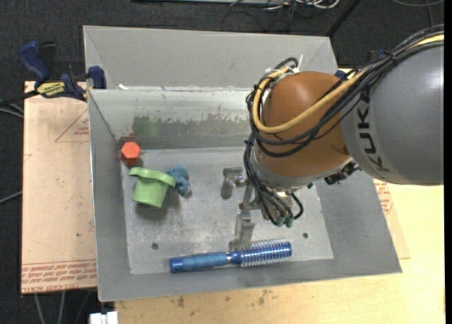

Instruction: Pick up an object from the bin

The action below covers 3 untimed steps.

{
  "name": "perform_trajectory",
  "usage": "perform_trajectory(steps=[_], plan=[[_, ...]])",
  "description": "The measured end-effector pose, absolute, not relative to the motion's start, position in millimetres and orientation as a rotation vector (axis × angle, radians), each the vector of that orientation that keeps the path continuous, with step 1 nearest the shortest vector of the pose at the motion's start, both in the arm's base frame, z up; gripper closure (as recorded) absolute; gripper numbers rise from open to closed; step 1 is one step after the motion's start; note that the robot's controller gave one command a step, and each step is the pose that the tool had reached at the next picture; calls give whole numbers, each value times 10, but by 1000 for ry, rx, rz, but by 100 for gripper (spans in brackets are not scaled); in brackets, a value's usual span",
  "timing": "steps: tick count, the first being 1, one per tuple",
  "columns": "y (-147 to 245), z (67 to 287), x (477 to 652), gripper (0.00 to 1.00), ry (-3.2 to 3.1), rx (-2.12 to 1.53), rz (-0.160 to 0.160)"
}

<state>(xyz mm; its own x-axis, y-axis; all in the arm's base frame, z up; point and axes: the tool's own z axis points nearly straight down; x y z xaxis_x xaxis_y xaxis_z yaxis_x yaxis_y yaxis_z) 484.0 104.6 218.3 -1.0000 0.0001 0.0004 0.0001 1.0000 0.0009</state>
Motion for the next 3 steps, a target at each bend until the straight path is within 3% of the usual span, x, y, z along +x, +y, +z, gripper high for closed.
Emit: perform_trajectory(steps=[1,2,3], plan=[[2009,1780,4924,0,-3141,39,-7],[1568,953,4825,0,-3130,-132,5],[477,764,4918,0,-3143,141,2]])
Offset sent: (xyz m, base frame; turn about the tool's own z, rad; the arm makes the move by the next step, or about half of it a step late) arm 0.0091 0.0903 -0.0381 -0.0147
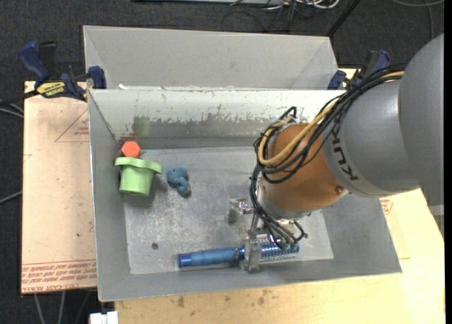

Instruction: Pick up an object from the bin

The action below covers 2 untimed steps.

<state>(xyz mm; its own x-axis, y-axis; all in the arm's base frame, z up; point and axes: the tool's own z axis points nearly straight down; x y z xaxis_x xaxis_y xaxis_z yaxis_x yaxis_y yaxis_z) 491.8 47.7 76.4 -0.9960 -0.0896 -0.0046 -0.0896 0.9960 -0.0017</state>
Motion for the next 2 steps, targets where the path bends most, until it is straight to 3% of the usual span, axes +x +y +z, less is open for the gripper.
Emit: perform_trajectory(steps=[1,2], plan=[[516,757,4900,100,3138,-150,2],[1213,718,5020,100,2825,-1346,0]])
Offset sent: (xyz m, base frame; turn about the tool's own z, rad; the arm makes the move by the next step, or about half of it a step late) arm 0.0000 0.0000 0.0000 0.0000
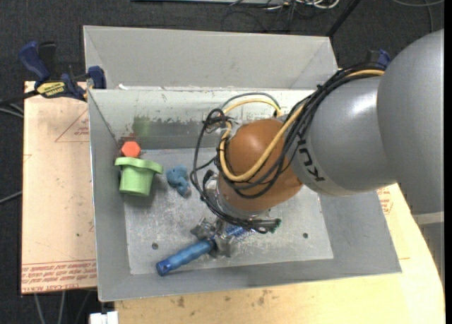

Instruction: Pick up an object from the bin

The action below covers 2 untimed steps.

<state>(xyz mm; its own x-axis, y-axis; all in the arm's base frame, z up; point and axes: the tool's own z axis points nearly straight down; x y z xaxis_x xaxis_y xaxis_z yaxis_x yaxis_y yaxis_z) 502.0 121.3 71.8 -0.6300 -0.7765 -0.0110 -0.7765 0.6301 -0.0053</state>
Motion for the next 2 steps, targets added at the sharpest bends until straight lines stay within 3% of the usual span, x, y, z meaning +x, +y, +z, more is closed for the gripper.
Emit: perform_trajectory(steps=[1,2], plan=[[1158,1987,5147,100,2835,-1334,-1],[925,2682,5188,100,2851,-1298,-4]])
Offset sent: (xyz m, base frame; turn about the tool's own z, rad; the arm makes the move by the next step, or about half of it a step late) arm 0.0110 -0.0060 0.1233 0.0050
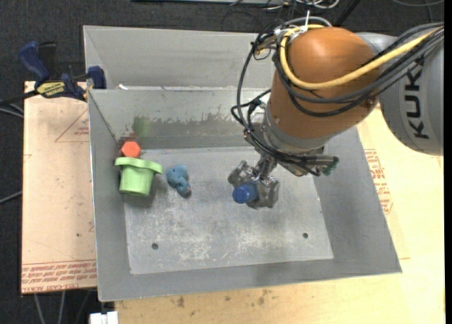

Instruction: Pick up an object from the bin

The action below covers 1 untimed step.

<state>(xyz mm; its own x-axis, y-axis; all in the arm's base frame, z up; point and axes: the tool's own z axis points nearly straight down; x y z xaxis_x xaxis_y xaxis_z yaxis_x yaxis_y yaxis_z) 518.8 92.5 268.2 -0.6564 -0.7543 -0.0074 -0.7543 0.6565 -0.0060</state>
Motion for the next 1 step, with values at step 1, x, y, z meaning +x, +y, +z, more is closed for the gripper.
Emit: perform_trajectory(steps=[1], plan=[[788,2654,5272,100,2862,-1287,1]])
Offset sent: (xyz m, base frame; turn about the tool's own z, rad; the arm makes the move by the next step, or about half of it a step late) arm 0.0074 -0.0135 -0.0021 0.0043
